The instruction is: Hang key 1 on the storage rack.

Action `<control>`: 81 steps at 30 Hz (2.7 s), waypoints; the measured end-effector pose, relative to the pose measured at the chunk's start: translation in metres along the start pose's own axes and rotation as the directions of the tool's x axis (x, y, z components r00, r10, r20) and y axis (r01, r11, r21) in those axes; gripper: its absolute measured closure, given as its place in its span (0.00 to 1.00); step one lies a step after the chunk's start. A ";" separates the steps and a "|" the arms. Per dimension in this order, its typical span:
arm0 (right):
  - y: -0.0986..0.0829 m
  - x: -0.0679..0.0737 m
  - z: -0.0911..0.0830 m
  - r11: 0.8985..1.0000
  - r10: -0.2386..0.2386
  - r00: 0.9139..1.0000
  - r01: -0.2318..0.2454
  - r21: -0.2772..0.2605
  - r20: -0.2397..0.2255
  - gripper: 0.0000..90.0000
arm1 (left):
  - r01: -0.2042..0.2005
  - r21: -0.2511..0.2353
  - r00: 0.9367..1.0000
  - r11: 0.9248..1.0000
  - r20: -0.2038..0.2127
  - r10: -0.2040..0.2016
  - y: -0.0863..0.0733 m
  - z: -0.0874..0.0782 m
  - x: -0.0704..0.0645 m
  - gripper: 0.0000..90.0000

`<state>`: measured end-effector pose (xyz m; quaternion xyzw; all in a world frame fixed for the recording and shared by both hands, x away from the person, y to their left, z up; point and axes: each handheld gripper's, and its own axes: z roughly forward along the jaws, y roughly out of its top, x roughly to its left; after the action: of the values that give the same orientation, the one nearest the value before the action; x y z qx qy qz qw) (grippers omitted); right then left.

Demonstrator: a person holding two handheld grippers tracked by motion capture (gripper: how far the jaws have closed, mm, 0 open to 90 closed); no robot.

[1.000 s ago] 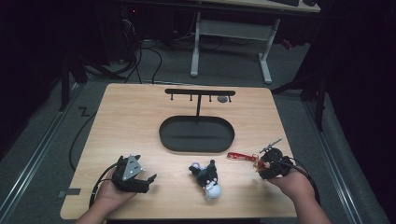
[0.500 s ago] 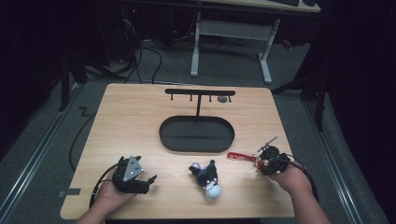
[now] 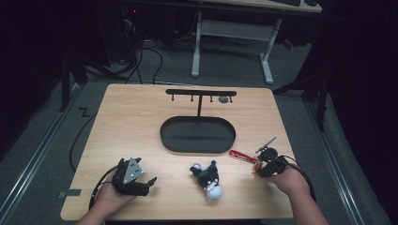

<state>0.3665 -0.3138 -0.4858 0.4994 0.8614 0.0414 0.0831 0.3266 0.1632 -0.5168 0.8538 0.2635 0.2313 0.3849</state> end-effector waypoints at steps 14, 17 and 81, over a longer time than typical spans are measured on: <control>0.000 -0.002 0.002 1.000 0.004 1.000 -0.004 0.003 -0.023 0.73 | -0.012 0.001 1.000 1.000 0.008 0.012 0.001 0.001 -0.002 0.13; 0.001 -0.002 0.002 1.000 0.014 1.000 -0.013 0.014 -0.027 0.74 | -0.011 0.002 1.000 1.000 0.007 0.011 0.001 0.002 -0.002 0.13; 0.073 0.027 -0.161 0.987 0.035 0.997 -0.045 -0.154 -0.070 0.75 | 0.000 -0.029 1.000 1.000 0.013 0.000 0.002 -0.002 0.002 0.14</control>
<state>0.3864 -0.2520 -0.3194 0.5069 0.8477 0.1268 0.0917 0.3278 0.1645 -0.5136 0.8496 0.2576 0.2294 0.3990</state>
